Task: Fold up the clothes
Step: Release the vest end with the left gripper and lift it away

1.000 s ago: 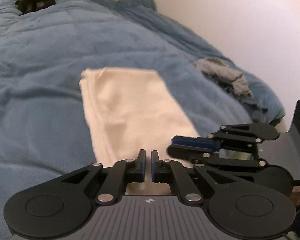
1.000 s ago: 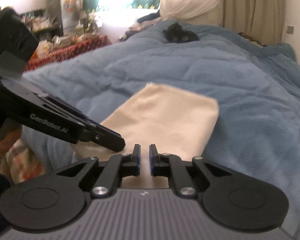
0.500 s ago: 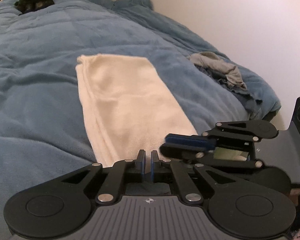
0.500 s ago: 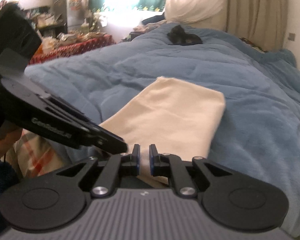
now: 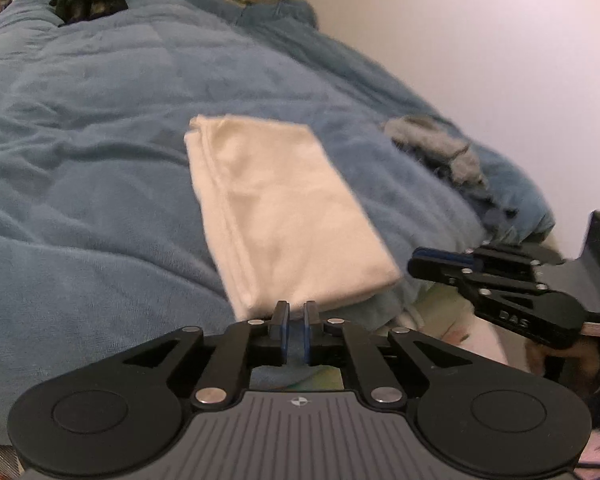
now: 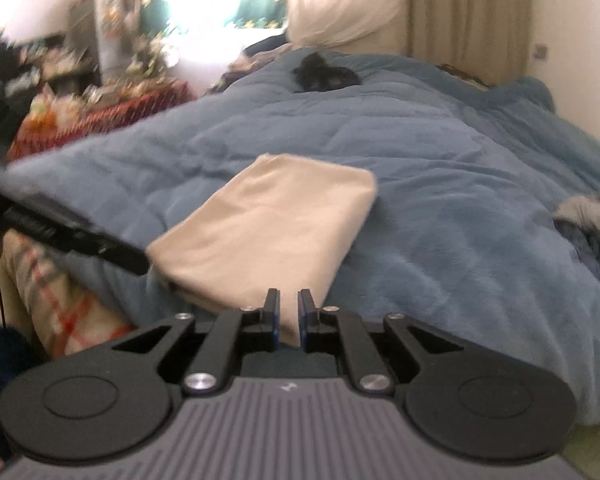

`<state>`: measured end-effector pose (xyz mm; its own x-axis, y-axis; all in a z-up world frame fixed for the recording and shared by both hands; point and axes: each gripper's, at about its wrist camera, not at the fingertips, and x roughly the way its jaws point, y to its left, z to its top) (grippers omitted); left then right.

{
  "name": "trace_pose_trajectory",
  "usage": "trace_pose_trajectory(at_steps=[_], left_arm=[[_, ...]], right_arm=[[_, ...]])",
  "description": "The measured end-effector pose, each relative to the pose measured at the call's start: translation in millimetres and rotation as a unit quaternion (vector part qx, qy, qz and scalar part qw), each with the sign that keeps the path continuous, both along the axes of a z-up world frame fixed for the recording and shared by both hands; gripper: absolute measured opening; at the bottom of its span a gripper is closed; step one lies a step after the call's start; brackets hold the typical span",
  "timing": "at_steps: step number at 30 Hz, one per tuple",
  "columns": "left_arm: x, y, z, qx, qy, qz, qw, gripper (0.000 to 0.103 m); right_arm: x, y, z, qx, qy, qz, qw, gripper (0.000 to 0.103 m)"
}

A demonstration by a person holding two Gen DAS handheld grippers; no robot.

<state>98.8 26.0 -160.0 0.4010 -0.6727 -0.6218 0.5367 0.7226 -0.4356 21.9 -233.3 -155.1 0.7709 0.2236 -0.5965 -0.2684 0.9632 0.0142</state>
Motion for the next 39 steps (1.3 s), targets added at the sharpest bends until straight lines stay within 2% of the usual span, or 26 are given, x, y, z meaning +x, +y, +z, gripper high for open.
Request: trace_pose_trajectory(at_steps=[2, 5, 7, 8, 9, 11, 16, 19, 24, 28, 34, 39], left_arm=[[4, -2, 7, -0.011, -0.013, 0.005, 0.9998, 0.016], [18, -16, 5, -0.006, -0.026, 0.004, 0.9996, 0.016], [31, -26, -4, 0.005, -0.019, 0.009, 0.9998, 0.016], [36, -28, -10, 0.009, -0.013, 0.012, 0.9998, 0.016], [39, -27, -15, 0.015, -0.008, 0.014, 0.9998, 0.010], [42, -24, -23, 0.020, 0.003, 0.016, 0.9997, 0.005], [35, -10, -21, 0.012, 0.012, 0.015, 0.9997, 0.003], [35, -10, -10, 0.004, 0.004, 0.019, 0.9998, 0.004], [50, -35, -1, 0.006, -0.009, 0.005, 0.9999, 0.004], [64, -45, -10, 0.024, 0.001, 0.003, 0.9997, 0.004], [64, -33, -16, 0.010, 0.029, 0.006, 0.9995, 0.004], [68, -33, -14, 0.003, 0.038, 0.003, 0.9993, 0.004]], right_arm=[[6, -1, 3, 0.007, -0.006, -0.001, 1.000, 0.010], [19, 14, -2, -0.011, -0.010, 0.020, 1.000, 0.010], [30, 25, -10, -0.025, -0.006, 0.030, 0.999, 0.009], [35, 29, -16, -0.035, -0.001, 0.031, 0.999, 0.009], [37, 32, -21, -0.044, 0.004, 0.032, 0.999, 0.009], [35, 33, -29, -0.049, 0.013, 0.031, 0.998, 0.009], [20, 18, -31, -0.031, 0.040, 0.022, 0.998, 0.009], [21, 12, -18, -0.015, 0.030, 0.016, 0.999, 0.009], [64, 15, -6, -0.026, 0.003, 0.004, 1.000, 0.009], [100, 10, -18, -0.034, 0.016, -0.010, 0.999, 0.009], [64, -3, -25, 0.000, 0.054, -0.023, 0.998, 0.011], [66, 3, -13, -0.013, 0.036, -0.016, 0.999, 0.010]])
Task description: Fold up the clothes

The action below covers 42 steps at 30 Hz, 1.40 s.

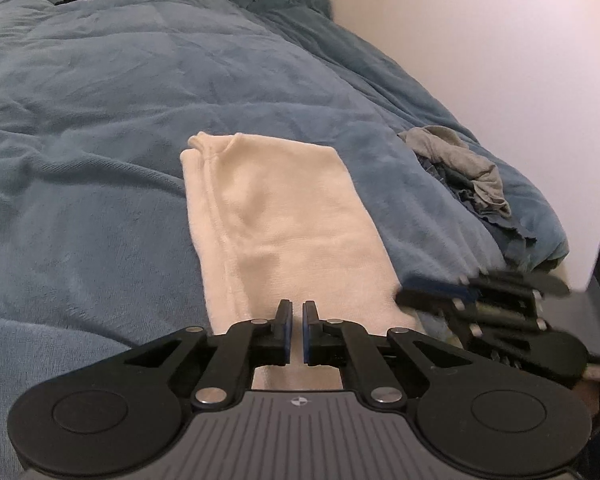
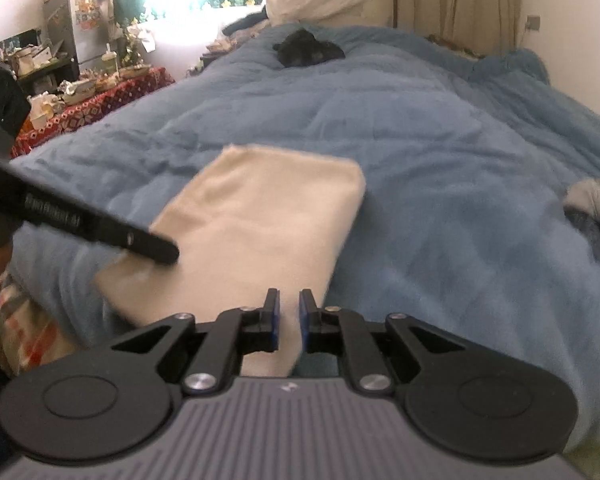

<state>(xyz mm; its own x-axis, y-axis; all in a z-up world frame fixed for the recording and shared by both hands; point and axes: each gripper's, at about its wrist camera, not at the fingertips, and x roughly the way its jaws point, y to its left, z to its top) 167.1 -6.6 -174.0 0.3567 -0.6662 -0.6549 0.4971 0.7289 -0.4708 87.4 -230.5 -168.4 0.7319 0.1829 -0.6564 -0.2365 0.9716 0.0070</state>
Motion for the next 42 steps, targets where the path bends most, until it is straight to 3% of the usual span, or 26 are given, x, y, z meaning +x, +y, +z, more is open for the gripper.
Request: trace_pose_trajectory(at_steps=[5, 11, 15, 18, 25, 27, 29, 35, 38, 42], left_arm=[[3, -2, 1, -0.001, -0.001, -0.001, 1.0000, 0.004], [5, -4, 2, 0.005, -0.006, -0.006, 1.0000, 0.004], [5, -4, 1, 0.003, -0.005, -0.009, 0.9999, 0.004], [4, -2, 0, -0.001, -0.004, -0.007, 1.0000, 0.004], [-11, 3, -3, 0.003, -0.016, -0.002, 0.9999, 0.005], [-16, 7, -4, 0.006, -0.017, -0.001, 0.9998, 0.006], [-21, 11, -3, 0.003, -0.014, 0.003, 0.9999, 0.006], [-23, 1, 3, 0.030, -0.041, -0.004, 0.9987, 0.006], [-25, 5, -4, 0.030, -0.033, -0.001, 0.9990, 0.006], [-35, 15, -5, 0.027, -0.029, 0.000, 0.9992, 0.006]], right_arm=[[55, 6, -3, -0.039, -0.019, 0.016, 0.999, 0.008], [109, -9, -3, -0.014, -0.016, -0.018, 1.000, 0.010], [75, 0, -3, -0.011, -0.003, -0.013, 1.000, 0.011], [30, 12, -3, -0.026, 0.003, -0.007, 1.000, 0.020], [-47, 12, -3, -0.007, 0.029, -0.020, 0.999, 0.017], [-50, 8, -1, 0.003, 0.023, -0.023, 0.999, 0.016], [-43, 8, 3, 0.000, 0.005, -0.020, 1.000, 0.008], [16, 13, 5, -0.007, -0.037, -0.015, 0.999, 0.007], [29, 13, -5, 0.001, -0.022, -0.028, 0.999, 0.007], [1, 22, -13, 0.002, -0.002, -0.008, 1.000, 0.007]])
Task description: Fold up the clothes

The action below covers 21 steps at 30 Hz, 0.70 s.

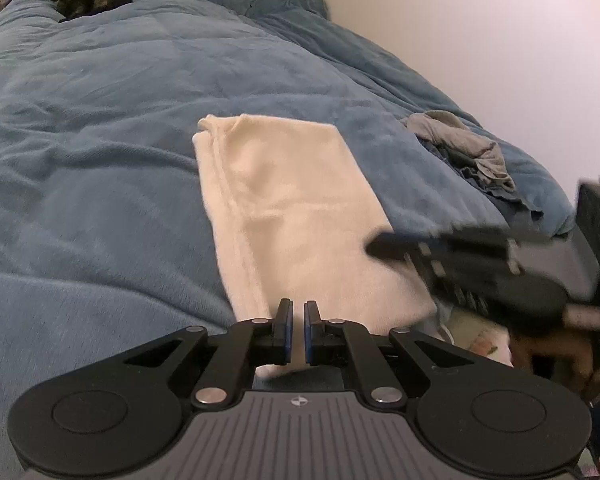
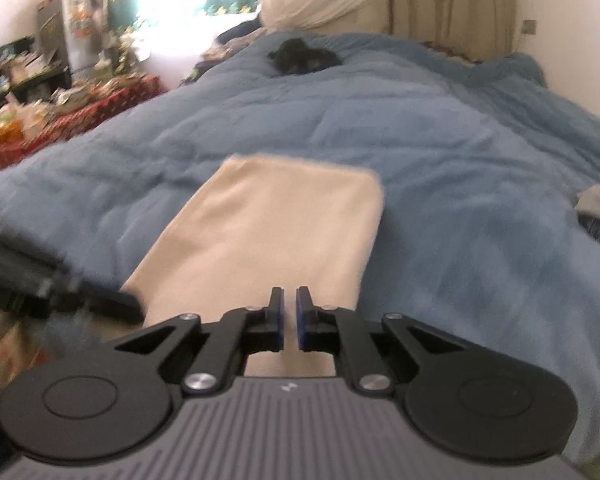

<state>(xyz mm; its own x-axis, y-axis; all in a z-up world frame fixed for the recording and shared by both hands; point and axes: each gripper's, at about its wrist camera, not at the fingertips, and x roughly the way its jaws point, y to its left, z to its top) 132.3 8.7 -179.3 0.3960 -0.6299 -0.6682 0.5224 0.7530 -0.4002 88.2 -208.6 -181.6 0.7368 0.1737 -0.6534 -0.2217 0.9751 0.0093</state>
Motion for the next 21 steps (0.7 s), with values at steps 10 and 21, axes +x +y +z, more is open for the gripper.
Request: trace_pose_trajectory(at_steps=[10, 21], left_arm=[[2, -4, 24, -0.016, -0.032, 0.004, 0.9994, 0.006], [36, 0, 2, 0.017, -0.025, 0.044, 0.9986, 0.003]], right_arm=[[-28, 3, 20, 0.002, -0.012, 0.018, 1.000, 0.008], [-5, 5, 8, 0.004, -0.003, 0.026, 1.000, 0.008]])
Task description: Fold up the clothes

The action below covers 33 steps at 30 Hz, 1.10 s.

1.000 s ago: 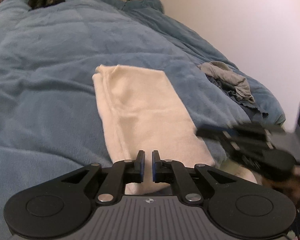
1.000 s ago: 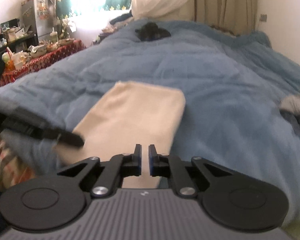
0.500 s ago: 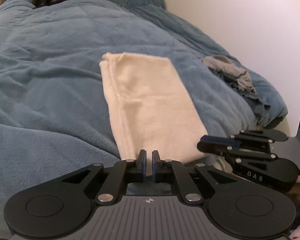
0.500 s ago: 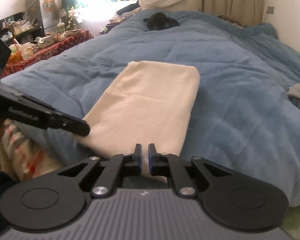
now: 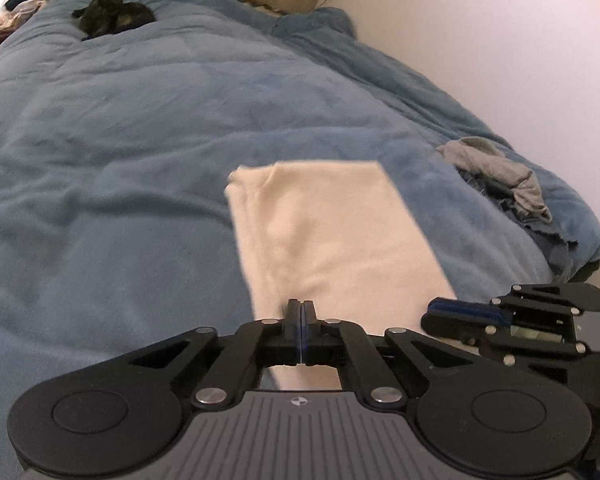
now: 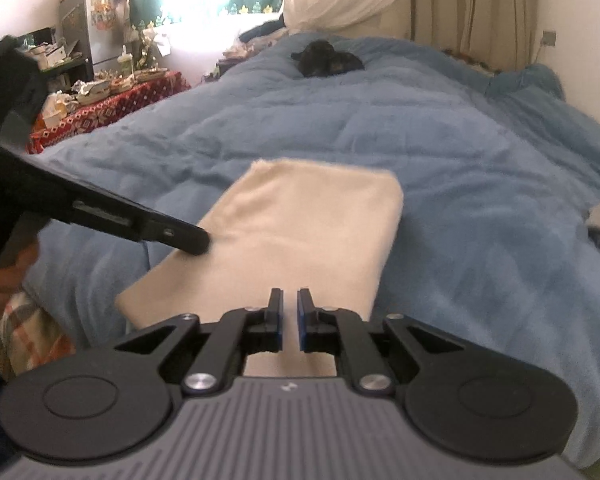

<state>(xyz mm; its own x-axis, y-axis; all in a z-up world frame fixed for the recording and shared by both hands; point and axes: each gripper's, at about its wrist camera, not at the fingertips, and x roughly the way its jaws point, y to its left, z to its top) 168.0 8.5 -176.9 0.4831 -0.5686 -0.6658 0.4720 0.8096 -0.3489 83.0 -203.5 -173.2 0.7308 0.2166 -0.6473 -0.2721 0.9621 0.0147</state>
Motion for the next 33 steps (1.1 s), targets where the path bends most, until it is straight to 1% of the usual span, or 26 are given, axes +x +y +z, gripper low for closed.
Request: trace_pose_trajectory(at_steps=[2, 3, 5, 8, 10, 12, 14, 15, 17, 20, 22, 24, 26, 29, 33], left_arm=[[-7, 8, -2, 0.000, 0.006, 0.010, 0.9999, 0.003], [-10, 11, -3, 0.002, 0.006, 0.016, 0.9999, 0.008], [-14, 17, -3, -0.004, 0.013, 0.027, 0.9995, 0.014], [-19, 23, -1, -0.020, 0.022, 0.031, 0.9991, 0.013], [-22, 24, 5, -0.019, 0.014, 0.031, 0.9992, 0.012], [-22, 23, 12, -0.030, 0.003, 0.030, 0.9991, 0.010], [-17, 16, 20, -0.041, -0.011, 0.022, 0.9989, 0.010], [-12, 10, 22, -0.045, -0.014, 0.017, 0.9988, 0.007], [0, -2, 21, -0.046, -0.014, 0.010, 0.9988, 0.005], [15, -12, 7, -0.024, -0.002, 0.019, 0.9995, 0.000], [18, -9, -3, -0.022, 0.012, 0.024, 0.9994, 0.001], [12, -5, -2, -0.018, 0.013, 0.021, 0.9995, 0.001], [1, -1, 0, -0.005, 0.008, 0.016, 0.9998, 0.001], [-9, 8, 0, 0.013, 0.006, 0.022, 0.9996, 0.002], [-14, 24, -2, -0.005, 0.034, 0.036, 0.9988, 0.002]], right_arm=[[-6, -2, -2, 0.001, 0.004, 0.001, 1.000, 0.008], [-10, -2, -2, 0.001, 0.006, 0.002, 1.000, 0.008], [-15, -2, -2, 0.002, 0.010, 0.005, 1.000, 0.008], [-26, -2, 0, -0.002, 0.013, 0.011, 1.000, 0.008], [-30, -4, 3, 0.002, 0.013, 0.009, 1.000, 0.008], [-32, -8, 5, 0.009, 0.012, 0.003, 1.000, 0.008], [-32, -10, 6, 0.009, 0.012, -0.002, 1.000, 0.008], [-32, -10, 7, 0.009, 0.011, -0.002, 1.000, 0.008], [-33, -8, 6, 0.006, 0.010, -0.001, 1.000, 0.008], [-32, -7, 6, 0.006, 0.009, 0.001, 1.000, 0.008], [-31, -7, 7, 0.006, 0.007, 0.002, 1.000, 0.008], [-31, -7, 8, 0.003, 0.005, 0.004, 1.000, 0.008], [-30, -9, 8, 0.005, 0.008, 0.005, 1.000, 0.008], [-29, -11, 9, 0.004, 0.009, 0.006, 1.000, 0.008], [-32, -12, 11, 0.007, 0.007, 0.002, 1.000, 0.009]])
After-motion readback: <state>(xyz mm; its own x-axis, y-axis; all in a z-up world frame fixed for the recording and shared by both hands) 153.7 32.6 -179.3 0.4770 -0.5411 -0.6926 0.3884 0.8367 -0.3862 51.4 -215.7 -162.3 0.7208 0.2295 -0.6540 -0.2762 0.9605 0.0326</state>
